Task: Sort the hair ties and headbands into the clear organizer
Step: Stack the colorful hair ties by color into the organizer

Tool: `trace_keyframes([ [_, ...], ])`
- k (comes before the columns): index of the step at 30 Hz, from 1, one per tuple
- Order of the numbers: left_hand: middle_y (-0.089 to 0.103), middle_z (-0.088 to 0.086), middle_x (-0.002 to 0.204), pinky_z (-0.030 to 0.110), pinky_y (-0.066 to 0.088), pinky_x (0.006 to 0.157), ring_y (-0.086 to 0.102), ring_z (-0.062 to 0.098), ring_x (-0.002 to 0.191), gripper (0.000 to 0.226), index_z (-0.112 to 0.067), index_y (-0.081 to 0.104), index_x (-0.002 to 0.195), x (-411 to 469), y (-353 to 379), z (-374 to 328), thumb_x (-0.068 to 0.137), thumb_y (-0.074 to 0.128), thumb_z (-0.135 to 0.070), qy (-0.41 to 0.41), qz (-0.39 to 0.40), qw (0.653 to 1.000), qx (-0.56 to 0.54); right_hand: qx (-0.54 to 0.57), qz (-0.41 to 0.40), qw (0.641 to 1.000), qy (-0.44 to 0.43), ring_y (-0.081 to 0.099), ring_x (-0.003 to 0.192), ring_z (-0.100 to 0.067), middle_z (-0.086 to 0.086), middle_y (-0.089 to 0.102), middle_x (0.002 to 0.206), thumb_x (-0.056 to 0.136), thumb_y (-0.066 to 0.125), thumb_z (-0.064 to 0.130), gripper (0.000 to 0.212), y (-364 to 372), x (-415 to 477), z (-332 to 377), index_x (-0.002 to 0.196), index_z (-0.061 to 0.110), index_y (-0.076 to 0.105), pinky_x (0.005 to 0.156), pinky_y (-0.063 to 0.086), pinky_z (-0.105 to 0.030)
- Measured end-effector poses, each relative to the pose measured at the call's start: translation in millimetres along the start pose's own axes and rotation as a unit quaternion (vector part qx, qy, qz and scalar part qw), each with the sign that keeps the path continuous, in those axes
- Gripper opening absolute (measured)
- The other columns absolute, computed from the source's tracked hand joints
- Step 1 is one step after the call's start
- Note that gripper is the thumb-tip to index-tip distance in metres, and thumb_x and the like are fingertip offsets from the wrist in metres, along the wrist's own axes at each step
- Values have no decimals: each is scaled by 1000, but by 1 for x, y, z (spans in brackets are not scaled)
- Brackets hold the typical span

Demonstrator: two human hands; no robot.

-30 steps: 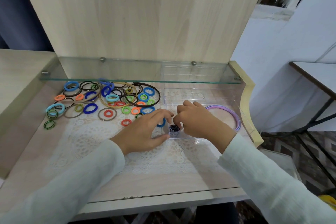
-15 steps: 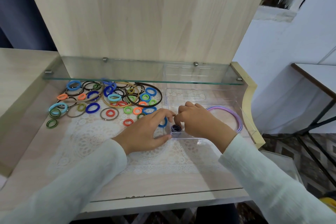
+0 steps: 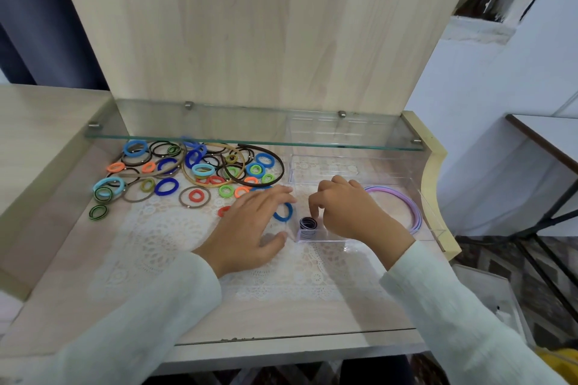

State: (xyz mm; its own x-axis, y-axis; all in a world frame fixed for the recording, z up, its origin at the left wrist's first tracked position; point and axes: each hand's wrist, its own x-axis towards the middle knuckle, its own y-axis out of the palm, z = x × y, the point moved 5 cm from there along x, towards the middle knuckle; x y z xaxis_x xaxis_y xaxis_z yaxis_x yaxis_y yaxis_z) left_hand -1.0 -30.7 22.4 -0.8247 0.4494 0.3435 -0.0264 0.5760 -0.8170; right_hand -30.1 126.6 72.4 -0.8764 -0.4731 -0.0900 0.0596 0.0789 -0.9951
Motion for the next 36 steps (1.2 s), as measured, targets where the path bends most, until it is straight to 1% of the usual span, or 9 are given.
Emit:
trace_keyframes([
  [3,45,-15,144,30,22,115,34,2,137,45,-29,46,135,-6,-7,12,90,47,-27,-46,-55,997,43,28,-59,996,52,46,106,-21,2,56,111,85,47,6,34,-2,2,0,107,25,64,87,35,-32],
  [6,52,-12,137,27,24,109,42,5,129,39,-28,49,130,-14,-17,23,91,44,-25,-95,-102,987,76,106,-159,978,88,49,100,-25,-3,55,108,83,46,3,33,-5,6,12,108,17,63,76,37,-32],
  [10,51,-9,140,37,27,112,42,11,134,44,-27,50,132,-24,-26,46,93,33,-34,-163,-94,974,124,187,-237,951,65,52,91,-31,-11,54,101,81,52,6,25,-1,16,51,103,7,63,64,43,-35],
  [15,43,-3,150,40,26,114,35,16,141,58,-24,48,141,-40,-34,64,91,25,-43,-209,-47,961,176,141,-239,960,40,57,81,-32,-13,59,92,74,67,10,24,15,33,94,97,5,67,60,48,-37],
  [20,42,-2,152,45,27,114,36,21,141,70,-25,48,142,-59,-43,76,86,14,-49,-252,-7,945,208,95,-183,975,84,60,75,-33,-14,62,86,62,79,7,25,36,45,103,85,6,70,58,49,-35],
  [22,48,2,148,49,30,112,41,26,138,68,-22,53,138,-67,-47,81,86,19,-48,-273,-16,935,225,83,-178,976,94,61,79,-33,-13,62,88,66,76,7,22,37,46,103,88,5,70,60,49,-36],
  [27,57,19,137,57,38,101,52,40,127,57,-10,63,126,-88,-63,95,87,35,-41,-327,-64,906,260,92,-157,978,100,47,113,-34,-15,52,122,95,44,14,32,38,49,104,123,5,57,89,41,-41],
  [32,52,28,136,61,39,96,46,49,126,65,-6,59,131,-107,-79,112,85,35,-45,-396,-67,879,258,112,-162,975,103,48,111,-35,-17,54,120,94,44,13,30,36,53,105,118,3,58,88,40,-41],
  [36,27,24,155,55,23,113,24,46,141,63,-14,37,150,-119,-80,119,94,40,-44,-460,-74,858,215,127,-172,971,108,49,108,-33,-15,57,116,94,45,16,28,38,56,105,113,3,61,88,40,-41],
])
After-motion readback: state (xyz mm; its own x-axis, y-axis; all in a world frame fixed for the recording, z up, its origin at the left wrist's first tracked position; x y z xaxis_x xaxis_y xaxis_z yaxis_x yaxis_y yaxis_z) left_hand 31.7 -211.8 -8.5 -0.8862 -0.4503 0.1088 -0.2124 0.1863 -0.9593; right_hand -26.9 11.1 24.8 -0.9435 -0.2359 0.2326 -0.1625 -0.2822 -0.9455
